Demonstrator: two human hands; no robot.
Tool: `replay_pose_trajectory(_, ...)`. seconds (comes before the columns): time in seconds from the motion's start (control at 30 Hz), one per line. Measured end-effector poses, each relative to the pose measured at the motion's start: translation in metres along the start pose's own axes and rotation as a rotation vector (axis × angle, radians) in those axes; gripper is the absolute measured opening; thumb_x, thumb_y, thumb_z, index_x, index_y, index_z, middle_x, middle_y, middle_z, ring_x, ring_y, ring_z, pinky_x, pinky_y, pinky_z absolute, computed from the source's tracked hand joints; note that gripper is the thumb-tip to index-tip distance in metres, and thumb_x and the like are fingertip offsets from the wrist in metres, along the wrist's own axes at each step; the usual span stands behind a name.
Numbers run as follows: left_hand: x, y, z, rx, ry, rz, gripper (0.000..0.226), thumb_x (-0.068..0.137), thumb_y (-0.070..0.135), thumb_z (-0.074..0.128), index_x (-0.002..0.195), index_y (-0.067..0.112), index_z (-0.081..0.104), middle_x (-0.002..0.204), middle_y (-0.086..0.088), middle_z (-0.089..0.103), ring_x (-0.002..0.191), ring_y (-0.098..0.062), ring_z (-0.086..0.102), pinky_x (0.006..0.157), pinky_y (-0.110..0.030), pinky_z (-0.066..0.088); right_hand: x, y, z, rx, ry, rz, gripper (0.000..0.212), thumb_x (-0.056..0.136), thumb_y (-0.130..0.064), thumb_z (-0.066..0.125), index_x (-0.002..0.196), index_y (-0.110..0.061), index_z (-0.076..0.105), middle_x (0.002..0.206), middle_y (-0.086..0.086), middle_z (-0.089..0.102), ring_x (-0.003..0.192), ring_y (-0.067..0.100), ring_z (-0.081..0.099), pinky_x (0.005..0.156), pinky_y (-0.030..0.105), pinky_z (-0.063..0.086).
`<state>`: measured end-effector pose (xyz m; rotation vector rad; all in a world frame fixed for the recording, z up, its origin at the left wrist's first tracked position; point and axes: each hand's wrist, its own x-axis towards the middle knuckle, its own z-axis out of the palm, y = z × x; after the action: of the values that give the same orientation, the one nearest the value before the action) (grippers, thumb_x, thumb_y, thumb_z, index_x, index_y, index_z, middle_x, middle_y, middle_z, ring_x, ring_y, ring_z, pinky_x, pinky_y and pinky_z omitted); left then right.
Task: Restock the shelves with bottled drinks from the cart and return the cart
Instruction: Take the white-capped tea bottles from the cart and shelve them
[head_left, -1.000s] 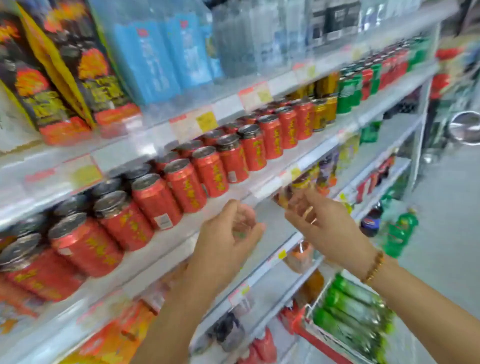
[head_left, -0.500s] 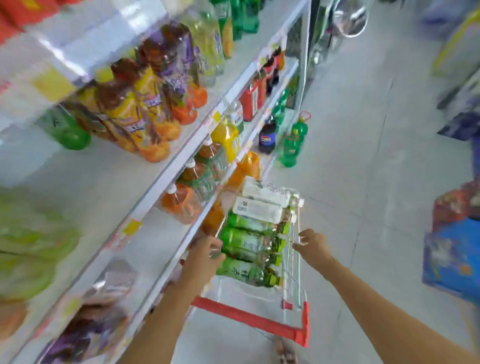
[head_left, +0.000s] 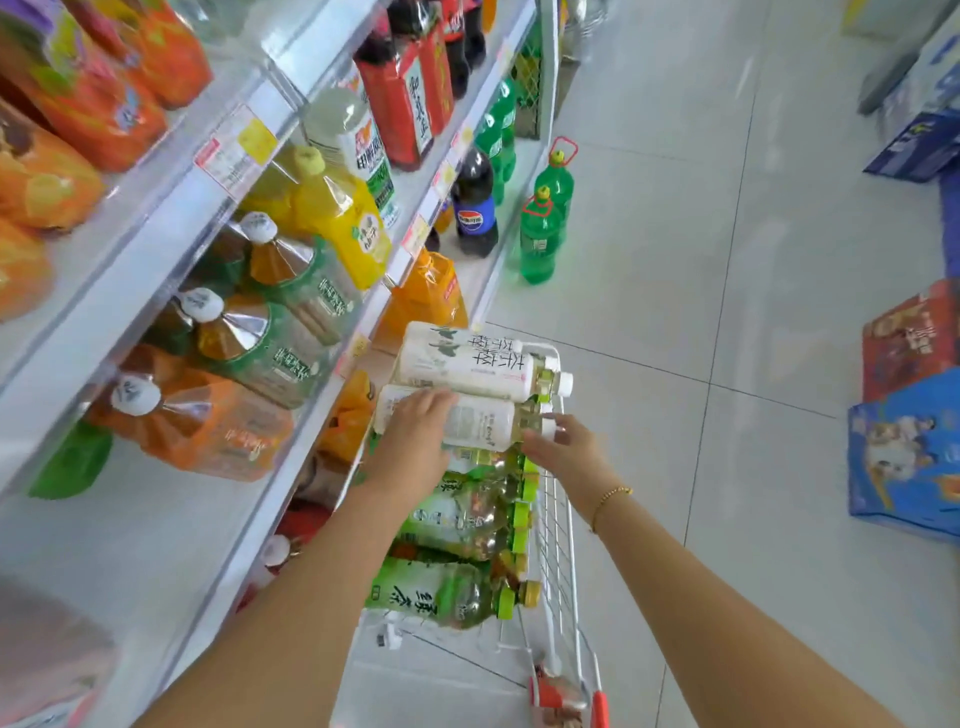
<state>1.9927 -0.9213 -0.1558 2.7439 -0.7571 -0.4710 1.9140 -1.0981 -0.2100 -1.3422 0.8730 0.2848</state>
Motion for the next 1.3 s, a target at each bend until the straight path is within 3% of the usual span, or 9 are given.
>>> replay_pose_trajectory(0.17, 0.007, -0.006, 0.005, 0.12, -0.012, 0.068, 0.076, 0.078, 0.013, 0.072, 0.143, 0.02, 0.033, 0.147, 0.001, 0.036, 0.137, -0.019, 0.028, 0.117, -0.032, 0.014, -0.016, -0.004, -0.004, -0.07, 0.02, -0.091, 0.031, 0.083, -0.034, 0.068, 0.095, -0.005, 0.063, 0.062, 0.002, 0.06, 0.048, 0.01, 0.054, 0.054, 0.024, 0.048)
replay_pose_trajectory(0.27, 0.011, -0.01, 0.0, 0.103, -0.012, 0.037, 0.076, 0.072, 0.016, 0.077, 0.138, 0.023, 0.039, 0.136, 0.0, 0.046, 0.126, -0.02, 0.04, 0.107, -0.033, 0.033, -0.021, -0.02, -0.007, -0.21, 0.136, -0.076, 0.046, 0.085, -0.048, 0.059, 0.06, -0.01, 0.051, 0.049, -0.002, 0.05, 0.039, 0.009, 0.039, 0.044, 0.022, 0.036)
replay_pose_trajectory(0.37, 0.011, -0.008, -0.005, 0.097, -0.042, 0.034, 0.075, 0.067, 0.023, 0.081, 0.132, 0.021, 0.043, 0.126, 0.001, 0.051, 0.115, -0.017, 0.048, 0.092, -0.029, 0.042, -0.022, -0.041, -0.01, -0.117, 0.131, 0.033, 0.045, 0.084, -0.044, 0.06, 0.055, -0.011, 0.05, 0.048, -0.001, 0.046, 0.037, 0.01, 0.033, 0.04, 0.021, 0.029)
replay_pose_trajectory(0.5, 0.003, -0.004, -0.008, 0.065, -0.087, -0.02, 0.076, 0.065, 0.035, 0.082, 0.127, 0.017, 0.043, 0.122, 0.002, 0.057, 0.103, -0.016, 0.057, 0.071, -0.021, 0.042, -0.023, -0.057, -0.01, -0.077, 0.109, 0.056, 0.048, 0.083, -0.049, 0.062, 0.059, -0.008, 0.055, 0.05, 0.003, 0.049, 0.037, 0.011, 0.037, 0.039, 0.021, 0.034)
replay_pose_trajectory(0.63, -0.021, -0.005, -0.008, -0.145, 0.01, -0.259, 0.079, 0.058, 0.035, 0.086, 0.124, 0.019, 0.046, 0.119, 0.002, 0.061, 0.102, -0.018, 0.06, 0.077, -0.031, 0.053, -0.02, -0.058, -0.002, 0.261, 0.077, 0.084, 0.063, 0.086, -0.045, 0.061, 0.088, 0.018, 0.059, 0.069, 0.014, 0.058, 0.057, 0.02, 0.055, 0.058, 0.027, 0.052)
replay_pose_trajectory(0.8, -0.038, -0.011, -0.03, -0.34, 0.248, -0.46, 0.081, 0.056, 0.035, 0.087, 0.124, 0.016, 0.047, 0.119, -0.002, 0.062, 0.1, -0.023, 0.061, 0.073, -0.031, 0.049, -0.005, -0.059, 0.026, 0.459, -0.028, 0.203, 0.035, 0.088, -0.015, 0.064, 0.122, -0.013, 0.057, 0.113, 0.01, 0.058, 0.099, 0.019, 0.062, 0.097, 0.031, 0.048)
replay_pose_trajectory(0.93, -0.042, -0.021, -0.05, -0.384, 0.349, -0.541, 0.076, 0.057, 0.034, 0.087, 0.121, 0.016, 0.048, 0.118, -0.005, 0.062, 0.097, -0.024, 0.059, 0.073, -0.032, 0.048, 0.015, -0.079, 0.052, 0.707, 0.047, 0.329, 0.035, 0.081, -0.026, 0.072, 0.108, -0.01, 0.057, 0.098, 0.005, 0.062, 0.091, 0.021, 0.061, 0.092, 0.033, 0.049)
replay_pose_trajectory(1.13, -0.06, -0.029, -0.059, -0.46, 0.368, -0.638, 0.07, 0.061, 0.031, 0.086, 0.116, 0.013, 0.048, 0.115, -0.007, 0.062, 0.087, -0.021, 0.055, 0.067, -0.028, 0.046, 0.032, -0.087, 0.072, 0.698, 0.141, 0.444, 0.067, 0.076, -0.039, 0.075, 0.132, -0.017, 0.046, 0.136, 0.005, 0.046, 0.125, 0.03, 0.045, 0.098, 0.043, 0.043)
replay_pose_trajectory(1.3, -0.074, -0.02, -0.065, -0.522, 0.368, -0.674, 0.069, 0.066, 0.03, 0.083, 0.121, 0.012, 0.046, 0.121, -0.007, 0.059, 0.084, -0.015, 0.05, 0.042, -0.009, 0.033, 0.012, -0.078, 0.083, 0.823, 0.258, 0.314, 0.062, 0.073, -0.027, 0.078, 0.123, -0.01, 0.047, 0.121, 0.003, 0.055, 0.099, 0.025, 0.061, 0.083, 0.037, 0.053)
